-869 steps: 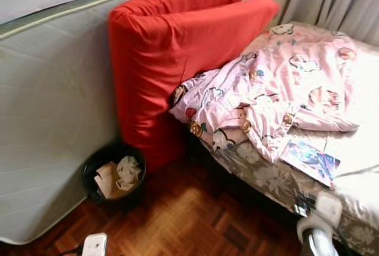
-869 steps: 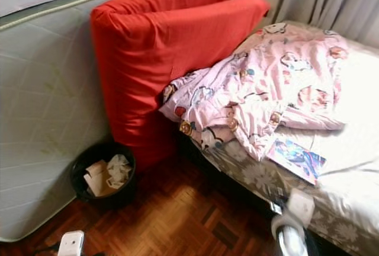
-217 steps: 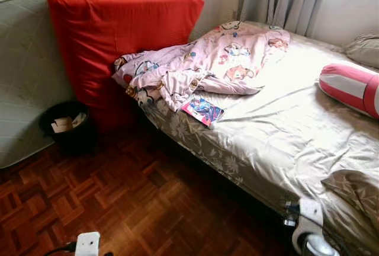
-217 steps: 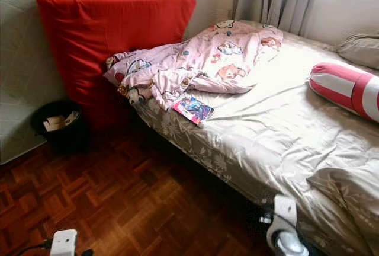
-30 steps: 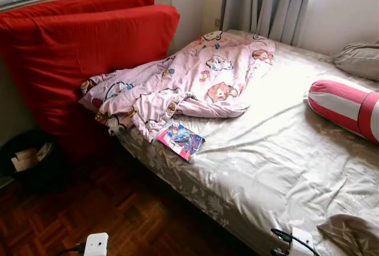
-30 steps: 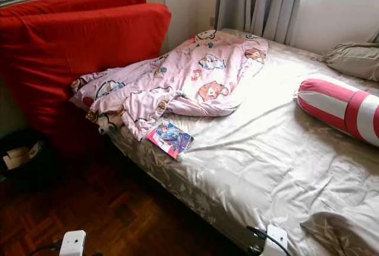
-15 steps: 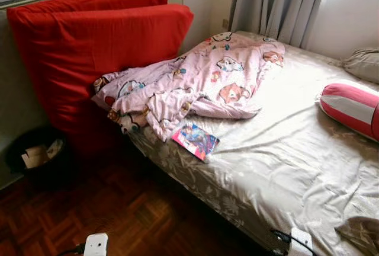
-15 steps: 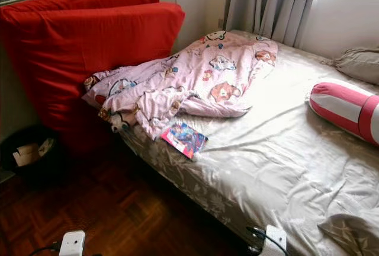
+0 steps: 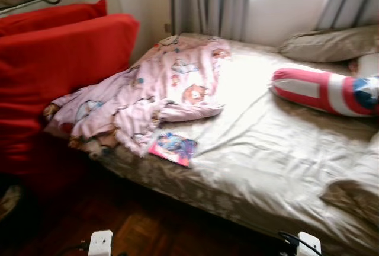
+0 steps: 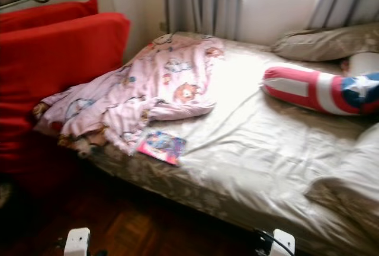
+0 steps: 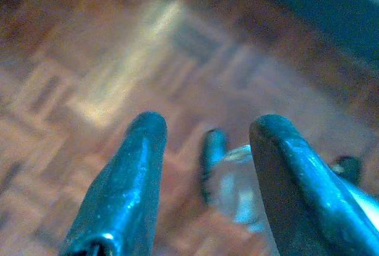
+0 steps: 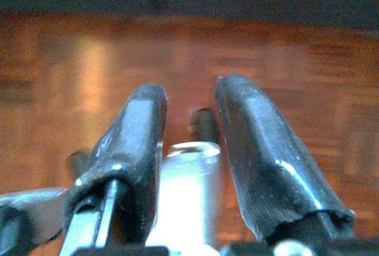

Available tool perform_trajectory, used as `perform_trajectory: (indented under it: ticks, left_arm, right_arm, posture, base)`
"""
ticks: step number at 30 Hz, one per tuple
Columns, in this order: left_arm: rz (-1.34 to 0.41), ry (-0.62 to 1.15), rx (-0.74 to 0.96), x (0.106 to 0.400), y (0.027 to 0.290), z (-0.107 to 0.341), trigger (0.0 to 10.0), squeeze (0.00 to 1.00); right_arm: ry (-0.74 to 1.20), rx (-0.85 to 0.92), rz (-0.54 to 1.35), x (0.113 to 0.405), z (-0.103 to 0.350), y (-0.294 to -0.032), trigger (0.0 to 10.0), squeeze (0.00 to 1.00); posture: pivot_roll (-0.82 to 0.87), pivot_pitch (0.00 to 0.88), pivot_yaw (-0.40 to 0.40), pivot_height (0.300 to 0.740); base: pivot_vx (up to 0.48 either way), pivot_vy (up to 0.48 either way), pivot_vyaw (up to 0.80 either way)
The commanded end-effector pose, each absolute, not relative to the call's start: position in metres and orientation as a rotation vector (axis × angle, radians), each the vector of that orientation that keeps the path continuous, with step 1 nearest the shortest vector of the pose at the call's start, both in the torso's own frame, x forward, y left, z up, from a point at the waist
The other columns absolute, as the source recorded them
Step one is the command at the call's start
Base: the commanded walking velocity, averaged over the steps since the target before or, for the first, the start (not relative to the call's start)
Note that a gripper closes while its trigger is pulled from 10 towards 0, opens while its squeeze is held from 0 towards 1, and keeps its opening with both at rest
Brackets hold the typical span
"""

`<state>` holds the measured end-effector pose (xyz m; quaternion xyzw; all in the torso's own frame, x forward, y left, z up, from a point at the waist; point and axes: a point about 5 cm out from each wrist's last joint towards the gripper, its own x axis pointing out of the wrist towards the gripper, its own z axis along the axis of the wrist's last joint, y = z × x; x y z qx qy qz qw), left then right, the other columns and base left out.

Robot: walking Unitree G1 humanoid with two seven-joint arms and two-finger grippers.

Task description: Clean up the room

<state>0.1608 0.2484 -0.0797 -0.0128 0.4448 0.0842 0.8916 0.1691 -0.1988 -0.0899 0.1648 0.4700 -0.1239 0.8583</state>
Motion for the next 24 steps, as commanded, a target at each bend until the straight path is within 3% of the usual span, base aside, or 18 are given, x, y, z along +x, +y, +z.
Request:
perform_trajectory:
  ticks: [1, 22, 24]
  left_arm:
    - [0.171, 0.931, -0.047, 0.1616, 0.2422, -0.0814, 10.0, 0.0]
    - [0.179, 0.926, -0.056, 0.1622, 0.2411, -0.0814, 10.0, 0.0]
    - [0.178, 0.923, -0.047, 0.1625, 0.2413, -0.0812, 10.0, 0.0]
  right_arm:
    - [0.976, 0.336, -0.296, 0.1673, -0.0886, -0.211, 10.0, 0.0]
    - [0.968, 0.337, -0.29, 0.1683, -0.0878, -0.212, 10.0, 0.0]
    - [0.967, 0.338, -0.289, 0.1684, -0.0878, -0.2119, 10.0, 0.0]
  posture:
    - [0.04, 0.0, 0.004, 0.74]
    - [0.05, 0.0, -0.006, 0.74]
    - [0.05, 0.0, -0.006, 0.74]
  base:
    - [0.0, 0.48, 0.0]
    - [0.0, 0.48, 0.0]
    - [0.0, 0.0, 0.0]
